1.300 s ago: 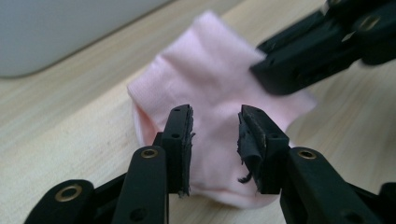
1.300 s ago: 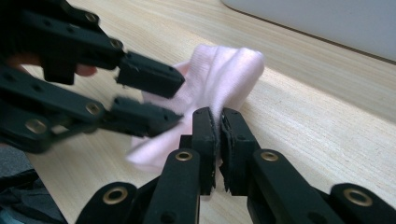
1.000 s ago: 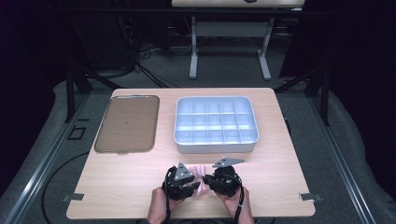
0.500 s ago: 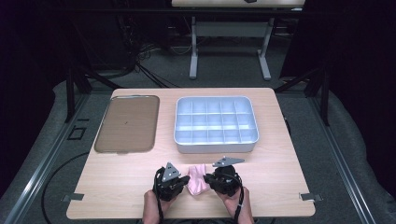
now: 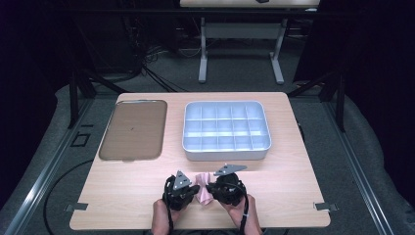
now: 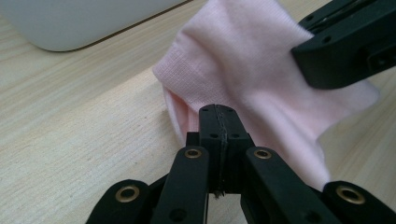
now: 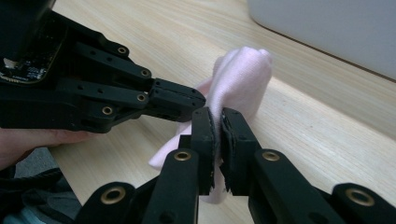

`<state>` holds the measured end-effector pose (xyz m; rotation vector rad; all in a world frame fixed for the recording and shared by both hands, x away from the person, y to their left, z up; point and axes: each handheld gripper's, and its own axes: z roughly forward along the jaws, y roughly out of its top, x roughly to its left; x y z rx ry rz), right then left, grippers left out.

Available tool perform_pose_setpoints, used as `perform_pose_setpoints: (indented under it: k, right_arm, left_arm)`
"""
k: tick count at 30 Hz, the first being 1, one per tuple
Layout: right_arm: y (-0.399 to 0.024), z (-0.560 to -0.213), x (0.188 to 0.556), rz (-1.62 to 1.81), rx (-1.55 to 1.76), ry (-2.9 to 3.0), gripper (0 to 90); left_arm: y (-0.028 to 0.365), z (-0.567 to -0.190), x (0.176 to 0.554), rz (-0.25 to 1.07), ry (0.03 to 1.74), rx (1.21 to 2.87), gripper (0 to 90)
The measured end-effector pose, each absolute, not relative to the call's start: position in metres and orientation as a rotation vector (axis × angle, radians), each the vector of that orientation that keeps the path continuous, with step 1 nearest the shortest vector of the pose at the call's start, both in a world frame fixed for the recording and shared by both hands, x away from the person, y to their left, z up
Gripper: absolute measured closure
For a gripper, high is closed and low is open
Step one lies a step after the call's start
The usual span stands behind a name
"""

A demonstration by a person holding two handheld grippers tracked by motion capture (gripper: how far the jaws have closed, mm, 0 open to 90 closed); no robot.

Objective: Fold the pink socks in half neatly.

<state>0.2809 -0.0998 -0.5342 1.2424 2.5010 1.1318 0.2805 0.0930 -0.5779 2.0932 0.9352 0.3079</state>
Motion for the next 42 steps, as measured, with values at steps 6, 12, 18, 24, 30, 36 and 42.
perform_pose_setpoints:
  k: [6, 12, 18, 24, 30, 36, 42]
  right_arm:
    - [-0.085, -0.539, 0.282, 1.089, 1.198, 2.552, 83.5]
    - [-0.076, -0.548, 0.285, 1.083, 1.197, 2.562, 82.7]
    - [-0.084, -0.551, 0.284, 1.191, 1.185, 2.591, 73.7]
    - [-0.113, -0.547, 0.285, 1.391, 1.212, 2.57, 68.0]
    - [-0.147, -0.548, 0.288, 1.509, 1.28, 2.464, 70.5]
    - [-0.171, -0.564, 0.299, 1.365, 1.435, 2.362, 72.8]
    - [-0.161, -0.581, 0.308, 1.255, 1.442, 2.44, 72.4]
  left_arm:
    - [0.092, -0.577, 0.281, 0.316, 0.93, 2.104, 89.9]
    - [0.093, -0.578, 0.282, 0.289, 0.935, 2.099, 89.9]
    - [0.093, -0.578, 0.282, 0.295, 0.933, 2.098, 89.9]
    - [0.094, -0.578, 0.282, 0.291, 0.934, 2.095, 89.9]
    - [0.093, -0.578, 0.282, 0.297, 0.931, 2.098, 89.9]
    - [0.094, -0.578, 0.282, 0.298, 0.931, 2.098, 90.0]
    - [0.093, -0.578, 0.282, 0.301, 0.93, 2.101, 90.0]
